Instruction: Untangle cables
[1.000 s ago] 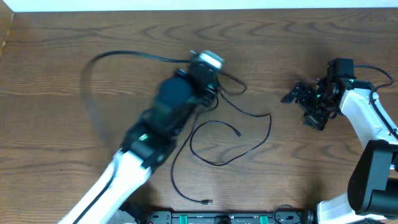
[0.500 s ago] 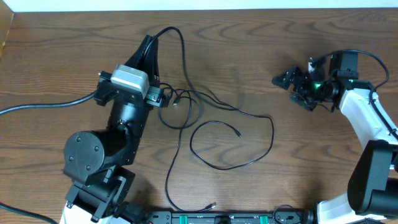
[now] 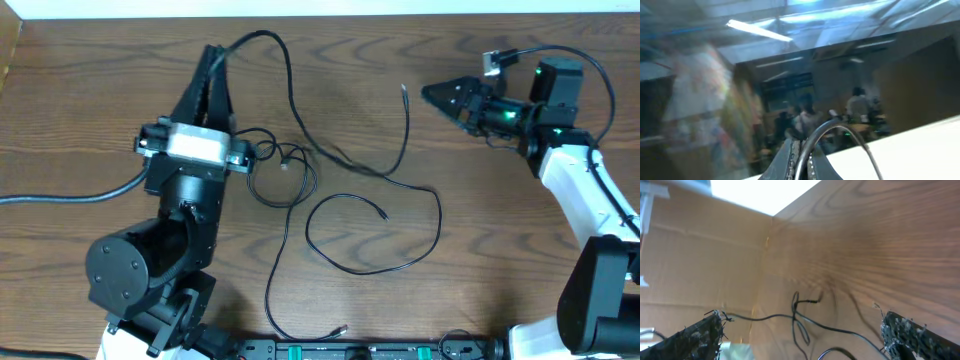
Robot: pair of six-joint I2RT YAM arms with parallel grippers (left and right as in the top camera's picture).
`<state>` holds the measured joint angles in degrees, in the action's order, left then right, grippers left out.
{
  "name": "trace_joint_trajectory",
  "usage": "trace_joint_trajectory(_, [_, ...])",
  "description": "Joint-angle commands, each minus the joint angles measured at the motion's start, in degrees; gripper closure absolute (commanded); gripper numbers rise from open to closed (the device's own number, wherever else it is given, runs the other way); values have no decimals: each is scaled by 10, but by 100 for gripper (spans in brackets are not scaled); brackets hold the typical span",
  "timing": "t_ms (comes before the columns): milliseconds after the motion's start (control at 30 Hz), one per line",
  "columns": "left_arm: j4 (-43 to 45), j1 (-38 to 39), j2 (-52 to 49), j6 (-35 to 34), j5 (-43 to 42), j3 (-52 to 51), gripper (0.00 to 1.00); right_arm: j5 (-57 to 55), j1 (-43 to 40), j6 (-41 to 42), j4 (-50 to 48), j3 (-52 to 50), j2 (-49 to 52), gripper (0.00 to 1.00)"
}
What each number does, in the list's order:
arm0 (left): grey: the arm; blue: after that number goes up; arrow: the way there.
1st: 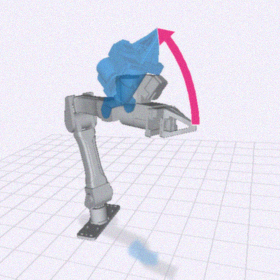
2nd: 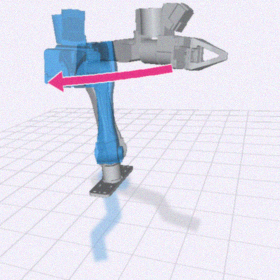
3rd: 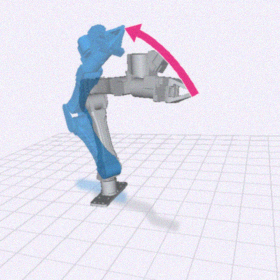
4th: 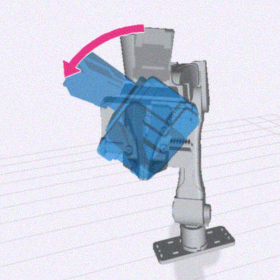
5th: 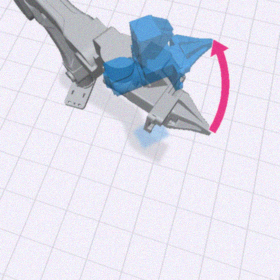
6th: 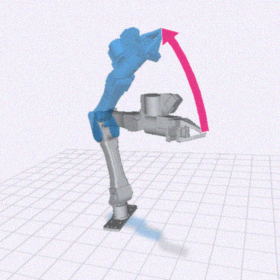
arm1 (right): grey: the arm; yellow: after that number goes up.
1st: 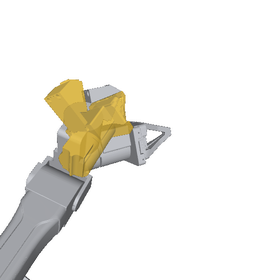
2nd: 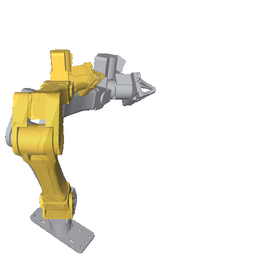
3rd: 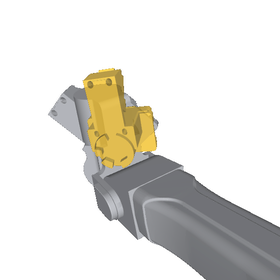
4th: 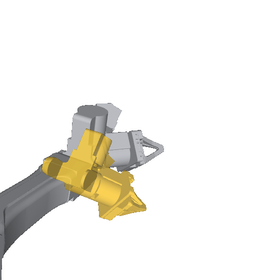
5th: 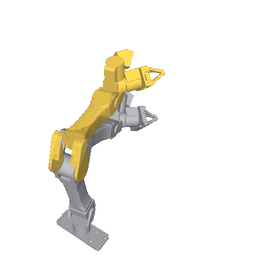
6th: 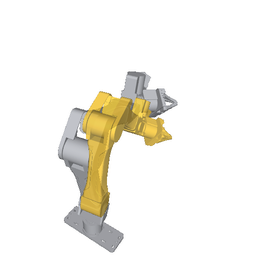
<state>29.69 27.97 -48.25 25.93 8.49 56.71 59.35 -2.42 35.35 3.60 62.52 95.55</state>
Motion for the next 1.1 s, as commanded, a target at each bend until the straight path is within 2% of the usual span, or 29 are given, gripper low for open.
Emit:
trace_joint_trajectory(0, [9, -3, 4, 110, 173, 7, 93, 12, 45, -30, 2, 4, -8, 1])
trace_joint_trajectory(33, [9, -3, 4, 129, 202, 7, 92, 2, 55, -36, 6, 4, -8, 1])
trace_joint_trajectory(100, [8, -12, 4, 215, 314, 7, 92, -68, 82, -37, 37, 4, -8, 1])
trace_joint_trajectory(200, [0, -43, 4, 260, 391, 7, 93, -142, 103, -37, 74, 4, -8, 1])
trace_joint_trajectory(300, [-48, -109, 4, 269, 413, 6, 93, -204, 127, -42, 95, 3, -8, 2])
trace_joint_trajectory(433, [-76, -183, -12, 265, 413, 6, 93, -248, 151, -88, 115, 3, -8, 6])
trace_joint_trajectory(467, [-83, -216, -26, 253, 413, 6, 92, -267, 159, -97, 130, 3, -8, 6])
trace_joint_trajectory(633, [-122, -288, -83, 226, 413, 6, 93, -324, 168, -101, 173, 3, -8, 5])
trace_joint_trajectory(733, [-160, -319, -132, 195, 413, 6, 93, -320, 168, -169, 203, 3, -8, 4])
trace_joint_trajectory(933, [-236, -332, -196, 67, 407, 6, 93, -321, 168, -268, 286, 3, -8, 4])
trace_joint_trajectory(1067, [-340, -332, -220, -35, 332, 6, 92, -342, 168, -299, 340, 3, -8, 5])
